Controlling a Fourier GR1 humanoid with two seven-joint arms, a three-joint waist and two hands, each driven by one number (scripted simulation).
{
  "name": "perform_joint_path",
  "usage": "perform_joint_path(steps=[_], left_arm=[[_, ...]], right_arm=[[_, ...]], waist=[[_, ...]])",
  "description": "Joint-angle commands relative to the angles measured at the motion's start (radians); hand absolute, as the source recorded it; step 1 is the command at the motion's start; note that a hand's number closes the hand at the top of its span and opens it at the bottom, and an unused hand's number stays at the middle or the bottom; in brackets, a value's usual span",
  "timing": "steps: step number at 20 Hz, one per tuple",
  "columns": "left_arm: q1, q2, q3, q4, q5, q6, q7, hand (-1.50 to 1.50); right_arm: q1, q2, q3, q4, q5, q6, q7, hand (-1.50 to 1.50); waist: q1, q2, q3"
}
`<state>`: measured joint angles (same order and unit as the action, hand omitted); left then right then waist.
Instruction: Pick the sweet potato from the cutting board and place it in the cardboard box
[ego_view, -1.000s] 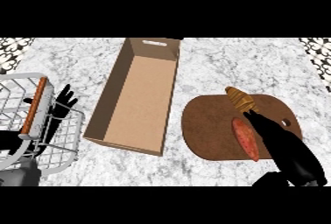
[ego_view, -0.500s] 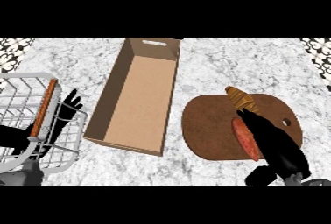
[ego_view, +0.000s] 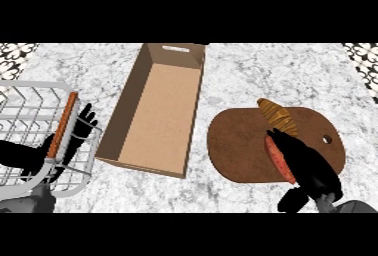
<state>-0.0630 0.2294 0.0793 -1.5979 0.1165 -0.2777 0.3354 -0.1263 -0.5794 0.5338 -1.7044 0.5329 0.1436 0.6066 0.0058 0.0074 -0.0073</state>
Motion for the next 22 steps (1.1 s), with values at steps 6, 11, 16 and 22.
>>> perform_joint_path(steps=[6,11,16,22], left_arm=[[-0.070,-0.054,-0.104,-0.097,-0.121,0.011,-0.149,0.00],[-0.085,-0.073,-0.108,-0.075,-0.155,0.029,-0.165,0.00],[-0.086,-0.073,-0.088,-0.054,-0.149,0.012,-0.174,0.00],[-0.107,-0.091,-0.095,-0.072,-0.149,-0.004,-0.136,0.00]], right_arm=[[-0.016,0.025,0.001,0.111,0.024,-0.007,-0.048,-1.50],[-0.032,0.045,0.027,0.168,0.091,-0.028,-0.039,-1.50],[-0.033,0.071,0.024,0.197,0.080,-0.027,-0.065,1.50],[-0.057,0.064,0.037,0.281,0.138,-0.063,-0.145,1.50]], waist=[[-0.008,-0.006,0.008],[-0.015,-0.004,0.007],[-0.017,-0.005,0.007],[-0.012,-0.004,0.009]])
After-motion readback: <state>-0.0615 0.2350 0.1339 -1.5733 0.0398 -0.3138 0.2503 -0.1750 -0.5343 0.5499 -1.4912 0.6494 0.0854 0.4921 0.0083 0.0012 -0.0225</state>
